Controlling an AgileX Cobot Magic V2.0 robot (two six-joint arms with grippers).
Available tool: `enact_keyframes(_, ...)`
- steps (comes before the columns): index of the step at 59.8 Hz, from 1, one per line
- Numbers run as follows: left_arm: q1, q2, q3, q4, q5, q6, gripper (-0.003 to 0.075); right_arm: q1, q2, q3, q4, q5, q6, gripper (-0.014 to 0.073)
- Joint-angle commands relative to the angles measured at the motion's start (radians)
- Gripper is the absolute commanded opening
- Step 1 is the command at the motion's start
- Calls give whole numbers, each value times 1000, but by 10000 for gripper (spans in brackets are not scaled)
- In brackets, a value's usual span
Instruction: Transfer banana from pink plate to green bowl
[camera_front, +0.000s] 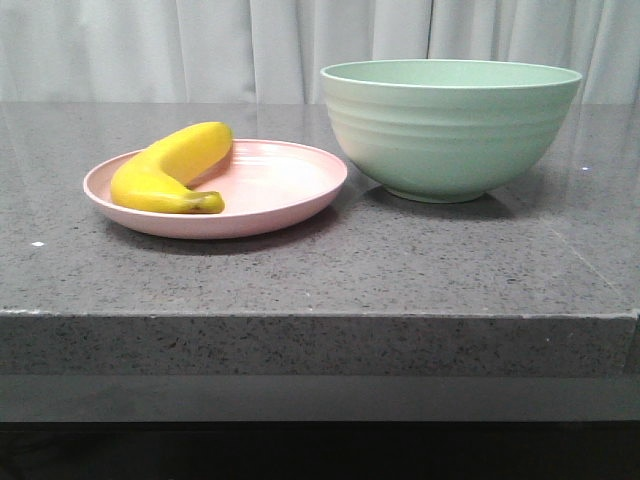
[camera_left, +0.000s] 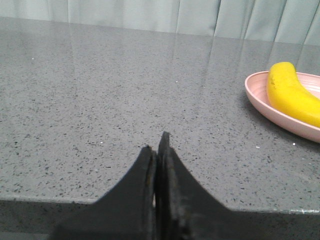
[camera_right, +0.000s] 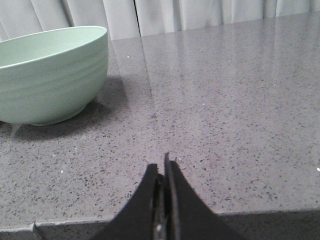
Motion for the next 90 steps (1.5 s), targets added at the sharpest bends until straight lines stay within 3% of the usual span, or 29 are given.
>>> enact_keyframes(1, 2, -20, 5, -9, -85, -6, -20, -1, -23, 0, -11, -76, -6, -69)
enact_keyframes(36, 2, -20, 5, -16, -97, -6, -20, -1, -23, 0, -11, -79, -6, -69)
enact_keyframes(48, 2, -18, -20, -42, -203, -8, -20, -1, -23, -9, -11, -108, -7, -69)
enact_keyframes(60, 2, 47, -196, -38, -137, -8, -20, -2, 0, -192, -70, 23, -15, -67)
enact_keyframes(73, 2, 308, -432, 8, -58, -8, -20, -2, 192, -435, -103, 127, -15, -68)
enact_keyframes(90, 2, 449, -513, 6, -64, -8, -7, -2, 322, -512, -103, 151, -15, -67)
